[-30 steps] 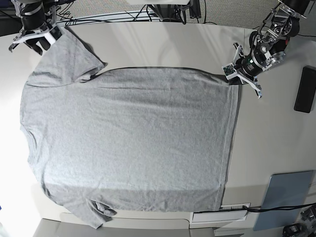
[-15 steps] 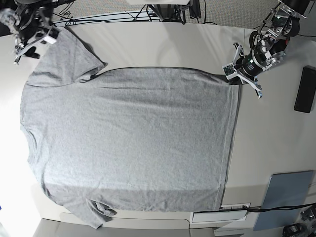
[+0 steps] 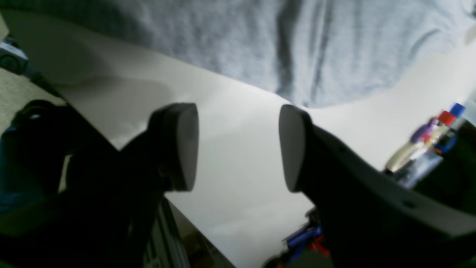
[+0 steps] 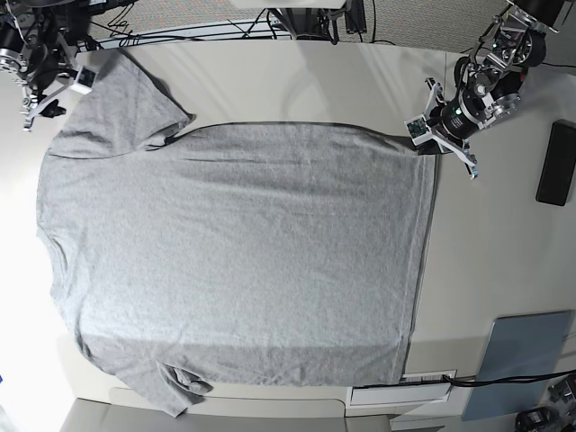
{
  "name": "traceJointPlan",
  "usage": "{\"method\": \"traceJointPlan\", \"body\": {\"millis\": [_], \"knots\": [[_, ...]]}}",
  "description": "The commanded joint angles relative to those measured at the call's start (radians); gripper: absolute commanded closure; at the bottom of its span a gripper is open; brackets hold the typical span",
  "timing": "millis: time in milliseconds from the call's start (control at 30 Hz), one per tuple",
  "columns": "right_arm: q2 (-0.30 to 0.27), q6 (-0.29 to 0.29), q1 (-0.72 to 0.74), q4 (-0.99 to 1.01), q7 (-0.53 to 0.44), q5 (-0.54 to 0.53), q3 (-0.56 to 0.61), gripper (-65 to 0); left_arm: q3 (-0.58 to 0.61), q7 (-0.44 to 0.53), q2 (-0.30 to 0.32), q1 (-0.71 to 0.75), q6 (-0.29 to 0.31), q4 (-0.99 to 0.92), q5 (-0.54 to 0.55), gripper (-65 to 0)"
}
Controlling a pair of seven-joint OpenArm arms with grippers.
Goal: Fold the T-shirt properly
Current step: 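Grasp the shirt's shoulder corners with the left and right grippers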
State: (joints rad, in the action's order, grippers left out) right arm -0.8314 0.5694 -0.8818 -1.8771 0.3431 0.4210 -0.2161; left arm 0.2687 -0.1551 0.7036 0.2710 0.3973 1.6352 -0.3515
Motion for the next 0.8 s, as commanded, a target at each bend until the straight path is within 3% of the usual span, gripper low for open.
{"method": "traceJointPlan", "body": {"millis": [0, 100, 300, 767], "knots": [[-0.016, -0.012, 0.016, 0.002, -0.001, 0.016, 0.024, -33.9, 0.005, -0.055, 0.011, 0.014, 0.048, -0.011, -0.011, 0.0], [-0.016, -0.016, 0.089, 0.039, 0.034, 0.074, 0.147, -33.9, 0.005, -0.055, 0.011, 0.014, 0.049, -0.011, -0.012, 0.0], [-0.015, -0.036, 0.224, 0.094, 0.101, 0.077, 0.308, -33.9, 0.005, -0.055, 0.011, 0.014, 0.049, -0.011, -0.012, 0.0], [0.005, -0.033, 0.317, 0.119, 0.046, -0.002, 0.336, -33.9, 0.005, -0.056, 0.011, 0.014, 0.049, -0.011, -0.011, 0.0]]}}
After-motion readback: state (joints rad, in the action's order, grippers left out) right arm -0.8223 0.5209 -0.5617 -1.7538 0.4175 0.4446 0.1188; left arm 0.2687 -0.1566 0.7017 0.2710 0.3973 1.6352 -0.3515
